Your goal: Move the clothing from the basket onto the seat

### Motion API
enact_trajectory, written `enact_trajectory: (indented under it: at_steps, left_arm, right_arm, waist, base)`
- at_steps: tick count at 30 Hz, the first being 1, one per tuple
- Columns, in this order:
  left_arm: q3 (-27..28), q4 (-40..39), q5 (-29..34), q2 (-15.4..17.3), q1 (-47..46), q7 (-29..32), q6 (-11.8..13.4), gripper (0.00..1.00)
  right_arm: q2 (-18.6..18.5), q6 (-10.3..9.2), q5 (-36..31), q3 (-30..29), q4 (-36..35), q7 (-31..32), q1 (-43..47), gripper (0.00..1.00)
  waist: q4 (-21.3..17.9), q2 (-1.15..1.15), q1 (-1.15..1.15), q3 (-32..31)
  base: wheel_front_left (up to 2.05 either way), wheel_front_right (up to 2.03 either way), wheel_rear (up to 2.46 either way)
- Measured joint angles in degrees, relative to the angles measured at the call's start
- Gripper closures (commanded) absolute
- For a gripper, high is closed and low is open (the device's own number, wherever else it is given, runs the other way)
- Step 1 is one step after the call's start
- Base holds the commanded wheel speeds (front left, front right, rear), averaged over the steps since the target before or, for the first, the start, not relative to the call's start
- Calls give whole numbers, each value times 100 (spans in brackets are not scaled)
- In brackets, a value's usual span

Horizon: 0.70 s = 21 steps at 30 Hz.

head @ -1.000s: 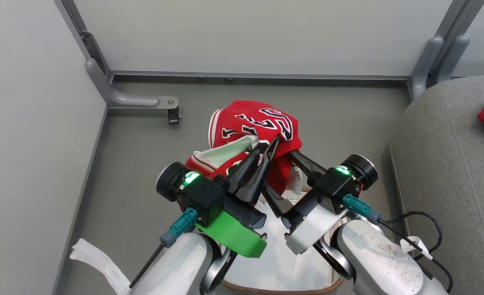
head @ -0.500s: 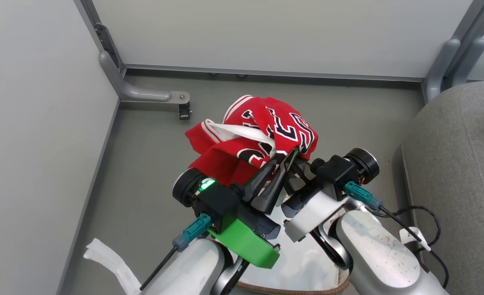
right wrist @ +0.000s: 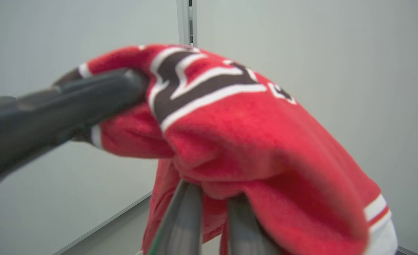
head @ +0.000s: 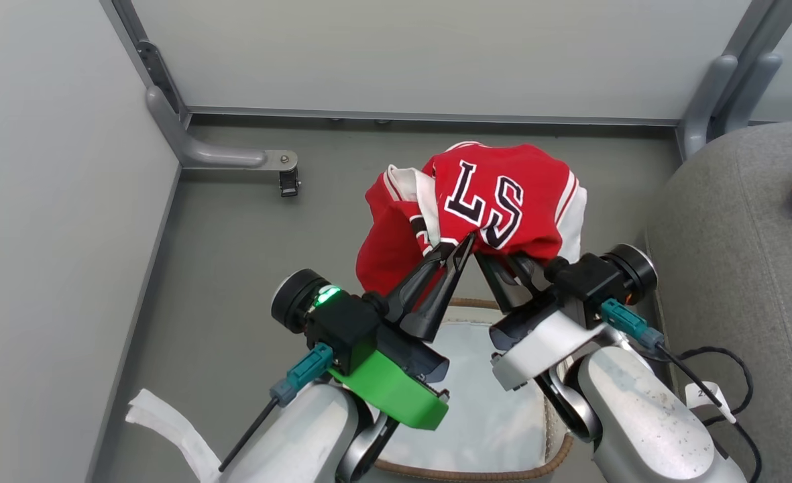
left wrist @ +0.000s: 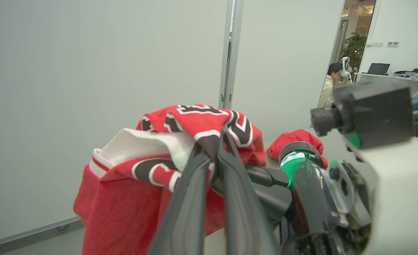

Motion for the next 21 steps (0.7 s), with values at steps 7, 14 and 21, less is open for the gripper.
enact_trajectory:
  at_steps: [7, 14, 21]
  left_arm:
    - [219, -7, 55, -4, 45, -8, 0, 0]
    - [458, 43, 187, -8, 149, -9, 0, 0]
    - [643, 146, 345, -7, 150, -9, 0, 0]
  right_arm:
    - [-190, 0, -182, -13, -291, 0, 182, 100]
    - [-309, 0, -300, -108, -479, 0, 314, 100]
    - [-391, 0, -303, -190, -588, 0, 425, 100]
  waist:
    - [-171, 0, 0, 9]
    - [-471, 0, 0, 2]
    - [-1020, 0, 0, 34]
  base:
    - [0, 0, 0]
    - [0, 0, 0]
    - [0, 0, 0]
